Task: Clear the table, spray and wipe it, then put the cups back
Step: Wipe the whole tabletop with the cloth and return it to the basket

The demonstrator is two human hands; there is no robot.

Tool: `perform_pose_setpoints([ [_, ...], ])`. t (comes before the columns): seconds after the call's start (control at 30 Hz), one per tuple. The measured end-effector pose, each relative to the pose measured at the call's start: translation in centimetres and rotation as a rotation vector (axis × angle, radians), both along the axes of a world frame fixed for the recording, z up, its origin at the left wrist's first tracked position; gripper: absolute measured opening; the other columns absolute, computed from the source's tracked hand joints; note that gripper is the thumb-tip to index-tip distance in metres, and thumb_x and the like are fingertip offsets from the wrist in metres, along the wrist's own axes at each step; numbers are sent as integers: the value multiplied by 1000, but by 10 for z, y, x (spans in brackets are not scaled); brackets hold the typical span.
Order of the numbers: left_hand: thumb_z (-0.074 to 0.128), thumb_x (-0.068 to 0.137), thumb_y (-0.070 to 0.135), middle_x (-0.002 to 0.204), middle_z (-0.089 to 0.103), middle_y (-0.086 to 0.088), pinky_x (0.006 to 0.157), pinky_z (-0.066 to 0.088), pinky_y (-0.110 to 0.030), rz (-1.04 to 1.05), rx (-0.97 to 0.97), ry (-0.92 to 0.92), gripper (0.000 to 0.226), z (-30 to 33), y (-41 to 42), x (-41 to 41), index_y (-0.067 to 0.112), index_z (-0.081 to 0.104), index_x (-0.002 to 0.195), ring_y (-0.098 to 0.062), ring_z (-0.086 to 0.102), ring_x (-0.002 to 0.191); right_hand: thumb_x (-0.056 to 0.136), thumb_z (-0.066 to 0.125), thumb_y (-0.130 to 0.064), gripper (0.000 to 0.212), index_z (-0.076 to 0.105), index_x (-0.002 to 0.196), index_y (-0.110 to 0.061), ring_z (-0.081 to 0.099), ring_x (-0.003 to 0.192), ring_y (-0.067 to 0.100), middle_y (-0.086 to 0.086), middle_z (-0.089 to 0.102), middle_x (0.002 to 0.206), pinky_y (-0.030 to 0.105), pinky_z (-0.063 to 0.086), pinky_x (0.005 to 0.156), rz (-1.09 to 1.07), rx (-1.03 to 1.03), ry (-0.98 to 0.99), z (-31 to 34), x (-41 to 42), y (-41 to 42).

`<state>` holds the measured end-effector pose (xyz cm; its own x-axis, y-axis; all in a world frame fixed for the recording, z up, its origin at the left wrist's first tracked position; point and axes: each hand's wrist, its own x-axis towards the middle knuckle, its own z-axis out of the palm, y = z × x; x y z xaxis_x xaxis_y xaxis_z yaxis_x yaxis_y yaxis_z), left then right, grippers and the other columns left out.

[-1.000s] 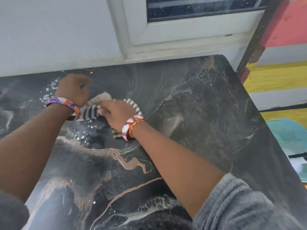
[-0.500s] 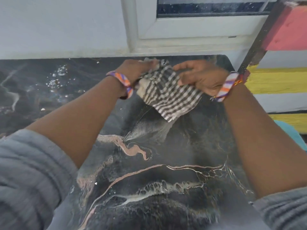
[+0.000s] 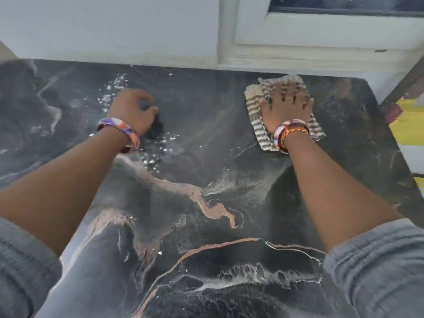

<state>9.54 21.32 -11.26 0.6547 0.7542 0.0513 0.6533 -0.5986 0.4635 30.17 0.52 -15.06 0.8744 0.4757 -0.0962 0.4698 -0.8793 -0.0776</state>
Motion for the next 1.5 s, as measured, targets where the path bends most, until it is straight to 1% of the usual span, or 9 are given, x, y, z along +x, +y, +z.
perform_pose_setpoints([
  [0.2, 60, 83, 20, 124, 57, -22, 100, 39, -39, 48, 21, 47, 28, 6, 37, -53, 10, 65, 109, -38, 53, 115, 97, 21, -42, 60, 6, 150, -16, 2, 145, 35, 16, 3, 158, 49, 1, 118, 48, 33, -3, 1, -28, 74],
  [0.43, 57, 84, 14, 121, 59, -20, 100, 38, -37, -52, 90, 5, 24, 3, 64, -84, 8, 67, 105, -36, 52, 114, 97, 30, -19, 53, 17, 148, -18, 19, 143, 29, 9, 23, 155, 40, 15, 119, 370, 229, 57, 10, -91, 172],
  [0.6, 56, 84, 18, 119, 59, -19, 94, 42, -39, -175, 37, 29, 24, 0, 66, -91, 10, 67, 104, -37, 54, 110, 96, 36, -10, 55, 22, 147, -25, 25, 142, 22, 7, 25, 154, 23, 16, 113, 538, 310, 232, 22, -125, 137],
  [0.77, 55, 84, 12, 117, 58, -21, 95, 38, -32, -345, -8, -26, 24, 7, 50, -92, 8, 67, 104, -36, 53, 112, 98, 30, -14, 52, 16, 149, -18, 6, 147, 27, 5, 13, 158, 46, 2, 116, 103, 73, -37, 17, -113, 25],
  [0.87, 56, 84, 14, 118, 58, -20, 97, 38, -32, -391, -17, -33, 24, 6, 51, -100, 10, 67, 104, -36, 51, 113, 101, 23, -32, 51, 14, 149, -17, 2, 147, 28, 6, 7, 159, 48, 1, 118, -149, 55, 25, 12, -124, -16],
  [0.97, 56, 83, 15, 119, 58, -20, 101, 38, -36, -442, -8, -35, 24, 4, 55, -115, 9, 67, 104, -37, 50, 116, 101, 23, -35, 53, 15, 149, -15, 7, 146, 29, 8, 8, 158, 44, 5, 119, -181, 82, 44, 13, -142, -2],
  [1.17, 58, 78, 16, 113, 63, -20, 95, 45, -43, -455, 32, -6, 26, 1, 65, -139, 10, 68, 101, -37, 52, 113, 100, 34, -23, 50, 21, 147, -18, 24, 142, 32, 13, 28, 153, 40, 17, 117, 63, 258, 62, 11, -201, 65],
  [1.33, 53, 62, 32, 137, 49, -16, 110, 30, -47, -575, 53, 208, 73, 1, 60, -160, 17, 43, 133, -37, 31, 134, 99, 39, -22, 46, 31, 144, -24, 30, 140, 25, 7, 36, 150, 33, 17, 116, 308, 351, 124, 16, -263, 90],
  [1.5, 72, 67, 30, 158, -3, -11, 114, 13, -53, -595, 51, 442, 107, 6, 37, -196, 40, -2, 144, -34, -3, 145, 97, 40, -21, 47, 33, 143, -25, 31, 140, 27, 8, 37, 149, 42, 26, 116, 459, 353, 179, 12, -314, 82],
])
